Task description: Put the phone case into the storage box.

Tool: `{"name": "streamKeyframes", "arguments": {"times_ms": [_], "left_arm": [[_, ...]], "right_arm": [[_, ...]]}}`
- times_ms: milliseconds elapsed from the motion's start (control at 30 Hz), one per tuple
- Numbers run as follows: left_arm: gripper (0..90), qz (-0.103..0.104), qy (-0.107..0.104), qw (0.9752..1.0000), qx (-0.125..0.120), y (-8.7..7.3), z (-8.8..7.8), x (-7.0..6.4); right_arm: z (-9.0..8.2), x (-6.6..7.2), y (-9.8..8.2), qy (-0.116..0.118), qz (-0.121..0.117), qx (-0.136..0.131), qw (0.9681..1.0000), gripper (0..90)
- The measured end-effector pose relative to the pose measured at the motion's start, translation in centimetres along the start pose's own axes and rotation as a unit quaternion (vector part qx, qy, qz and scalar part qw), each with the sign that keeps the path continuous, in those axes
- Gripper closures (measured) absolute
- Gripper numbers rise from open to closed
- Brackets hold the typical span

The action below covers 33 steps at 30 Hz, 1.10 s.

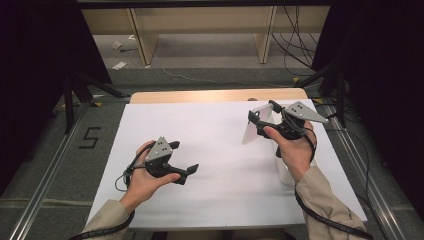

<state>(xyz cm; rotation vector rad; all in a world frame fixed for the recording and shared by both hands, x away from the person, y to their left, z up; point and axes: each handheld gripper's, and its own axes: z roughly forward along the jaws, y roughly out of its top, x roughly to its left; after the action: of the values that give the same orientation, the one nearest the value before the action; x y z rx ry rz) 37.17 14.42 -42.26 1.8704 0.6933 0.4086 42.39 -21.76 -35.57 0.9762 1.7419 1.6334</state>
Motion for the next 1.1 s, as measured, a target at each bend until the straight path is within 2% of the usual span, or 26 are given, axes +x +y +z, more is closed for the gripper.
{"name": "streamKeyframes", "arguments": {"times_ms": [1100], "left_arm": [[0.0, -0.001, 0.004, 1.0000, -0.003, 0.0, -0.1, 0.1]], "right_arm": [[-1.2, -1.9, 0.8, -0.037, 0.005, -0.013, 0.9992, 18.2]]}}
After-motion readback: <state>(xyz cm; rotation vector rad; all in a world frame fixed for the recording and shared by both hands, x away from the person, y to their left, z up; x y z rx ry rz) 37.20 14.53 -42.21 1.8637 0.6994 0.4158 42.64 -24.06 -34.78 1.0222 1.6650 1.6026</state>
